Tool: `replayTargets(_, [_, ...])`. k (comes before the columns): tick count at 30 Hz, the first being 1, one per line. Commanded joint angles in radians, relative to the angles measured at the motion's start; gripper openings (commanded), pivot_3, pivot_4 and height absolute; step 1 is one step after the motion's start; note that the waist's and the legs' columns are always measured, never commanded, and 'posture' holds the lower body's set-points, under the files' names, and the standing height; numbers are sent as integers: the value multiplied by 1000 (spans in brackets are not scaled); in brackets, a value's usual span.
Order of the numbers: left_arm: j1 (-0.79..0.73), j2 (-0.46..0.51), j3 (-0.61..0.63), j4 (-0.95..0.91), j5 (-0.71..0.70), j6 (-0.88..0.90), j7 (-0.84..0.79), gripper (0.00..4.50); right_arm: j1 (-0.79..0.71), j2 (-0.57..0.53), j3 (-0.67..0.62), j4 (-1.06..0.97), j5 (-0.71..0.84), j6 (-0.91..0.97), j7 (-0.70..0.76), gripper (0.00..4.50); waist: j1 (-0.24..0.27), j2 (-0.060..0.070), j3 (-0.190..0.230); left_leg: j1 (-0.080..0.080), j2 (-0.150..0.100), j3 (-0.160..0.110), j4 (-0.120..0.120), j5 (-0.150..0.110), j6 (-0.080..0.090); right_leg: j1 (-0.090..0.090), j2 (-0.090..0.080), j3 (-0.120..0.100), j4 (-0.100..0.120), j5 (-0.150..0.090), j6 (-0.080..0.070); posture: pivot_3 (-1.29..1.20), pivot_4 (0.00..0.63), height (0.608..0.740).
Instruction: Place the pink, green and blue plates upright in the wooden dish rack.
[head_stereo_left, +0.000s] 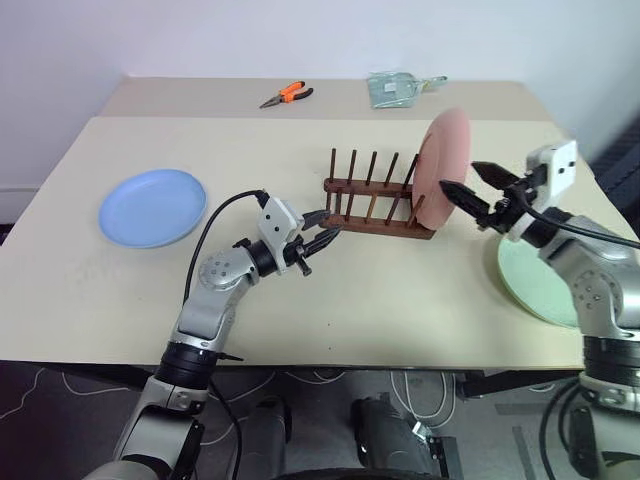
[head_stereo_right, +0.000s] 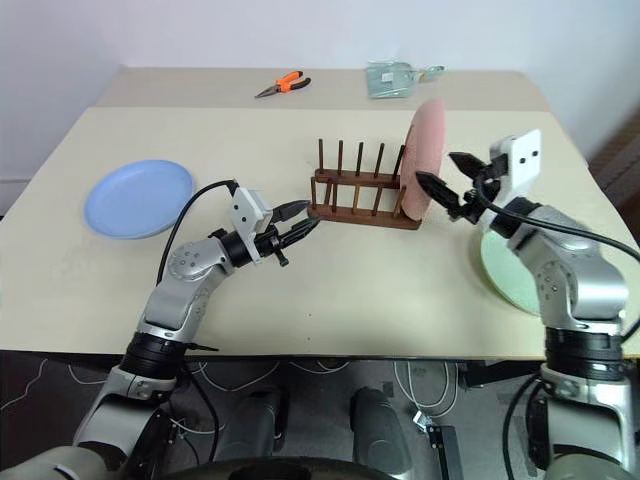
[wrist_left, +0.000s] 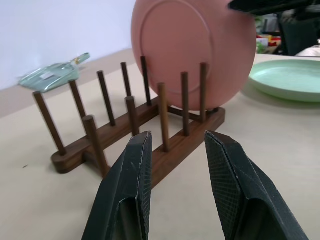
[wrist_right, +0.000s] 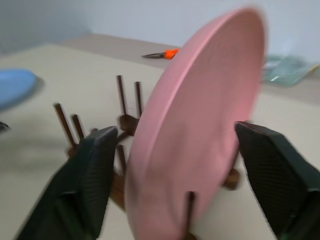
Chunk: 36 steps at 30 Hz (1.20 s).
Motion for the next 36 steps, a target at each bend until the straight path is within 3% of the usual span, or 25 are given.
replayTargets(1, [-22,-9,10,-7,12,-34,24,1671,148,-105,-109,-108,-11,-14,90,3560,5,0,0,-1,0,0,0,0,0,0,0,0,0,0,1,0,150,740])
replayTargets(4, [-37,-10,2,19,14,-55,11,1671,311,-158,-150,-137,-62,-8,106,3560,1,0,0,0,0,0,1,0,0,0,0,0,0,0,1,0,150,740])
replayTargets(7, [-57,-14,-12,52,22,-85,-7,1671,397,-145,-108,-101,-190,-27,6,3560,-9,0,0,1,0,1,1,0,0,1,0,0,0,-2,-3,0,150,740])
replayTargets(15, [-95,-33,-28,104,12,-112,-51,1671,466,-44,-24,-75,-351,10,-171,3560,-7,1,-1,1,0,2,2,0,0,1,0,2,0,-1,-4,0,150,740])
replayTargets(18, [-95,-35,-31,106,13,-113,-65,1671,466,-29,-25,-55,-360,28,-184,2775,-6,1,-1,1,0,2,2,0,0,1,0,2,0,-1,-4,0,150,740])
replayTargets(23, [-83,-32,-30,99,15,-108,-74,1671,435,-21,-54,-66,-355,20,-201,109,-5,1,-1,1,0,2,3,0,0,1,0,2,0,-1,-4,0,150,740])
replayTargets(28, [-74,-16,-25,116,61,-154,-43,1671,356,-41,-100,-88,-397,-23,-263,11,-10,1,0,1,0,2,3,0,0,1,0,2,1,-1,-4,0,150,740])
replayTargets(31, [-130,-4,16,248,208,-266,183,1671,239,-44,-133,-114,-389,-69,-296,11,-10,2,0,1,0,2,4,0,0,1,0,2,1,-1,-4,0,150,740])
replayTargets(36, [-158,11,107,302,128,-288,190,1671,-111,49,-192,-287,-73,-19,-283,11,-27,5,2,0,0,1,4,0,0,0,1,2,3,1,0,0,150,740])
